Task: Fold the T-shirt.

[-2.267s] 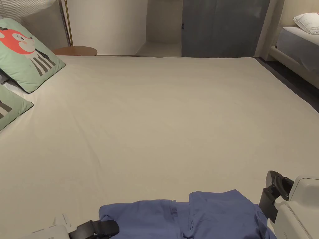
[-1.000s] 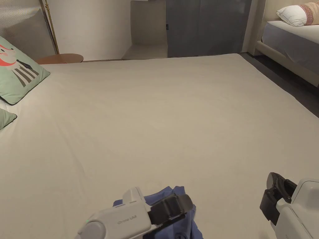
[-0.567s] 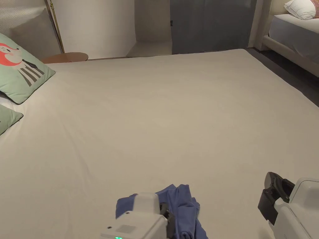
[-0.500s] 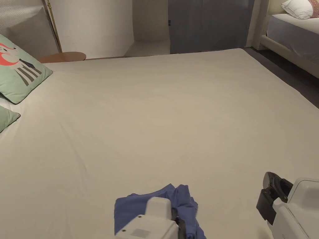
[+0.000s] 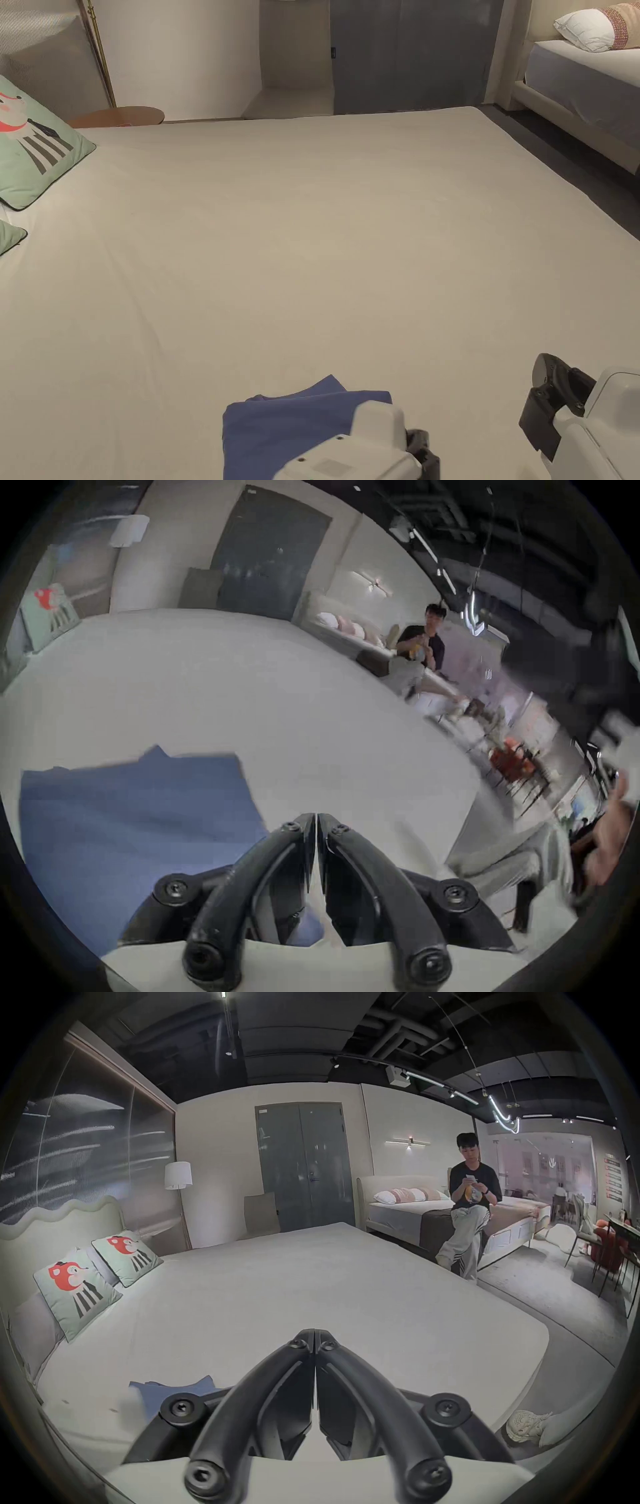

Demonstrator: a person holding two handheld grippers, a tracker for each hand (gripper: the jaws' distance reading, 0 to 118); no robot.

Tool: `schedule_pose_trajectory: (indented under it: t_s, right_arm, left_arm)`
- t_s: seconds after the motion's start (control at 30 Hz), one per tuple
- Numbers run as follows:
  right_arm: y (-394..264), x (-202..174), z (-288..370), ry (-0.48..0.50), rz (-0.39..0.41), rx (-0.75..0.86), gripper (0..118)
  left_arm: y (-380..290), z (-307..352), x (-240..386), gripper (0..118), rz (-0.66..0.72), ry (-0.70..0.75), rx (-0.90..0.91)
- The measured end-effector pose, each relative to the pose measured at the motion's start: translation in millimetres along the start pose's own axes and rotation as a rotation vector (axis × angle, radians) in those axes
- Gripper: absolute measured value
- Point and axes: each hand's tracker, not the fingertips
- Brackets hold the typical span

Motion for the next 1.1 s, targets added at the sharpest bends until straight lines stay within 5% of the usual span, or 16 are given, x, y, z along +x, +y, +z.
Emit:
schedule_pose_trajectory:
  t_s: [0.17,0.37,0.57,0.63,0.73,0.87,1.07,1.1]
  right_arm:
    - [-2,-28,-15,0.088,0.024,-0.025,0]
    - [-48,-80,-52,0.287,0.096,-0.277,0]
    - [-101,-105,-87,0.279,0.218,-0.516,0]
    - [-110,-106,-93,0.274,0.23,-0.532,0]
    - [-100,-103,-96,0.287,0.217,-0.542,0]
    - [-92,-101,-109,0.316,0.233,-0.605,0]
    - [-91,-94,-118,0.341,0.186,-0.644,0]
    - [-91,-93,-118,0.342,0.174,-0.645,0]
  left_arm:
    - [29,79,-62,1,0.185,0.045,0.197]
    - [18,152,-132,3,0.301,0.197,0.271]
    - [-13,174,-168,6,0.447,0.165,0.258]
    - [-18,170,-176,34,0.476,0.13,0.23]
    - [-21,152,-187,108,0.49,0.022,0.163]
    - [-16,116,-209,111,0.597,-0.22,0.048]
    - [-20,67,-218,108,0.679,-0.296,-0.124]
    - [-19,66,-215,97,0.651,-0.297,-0.086]
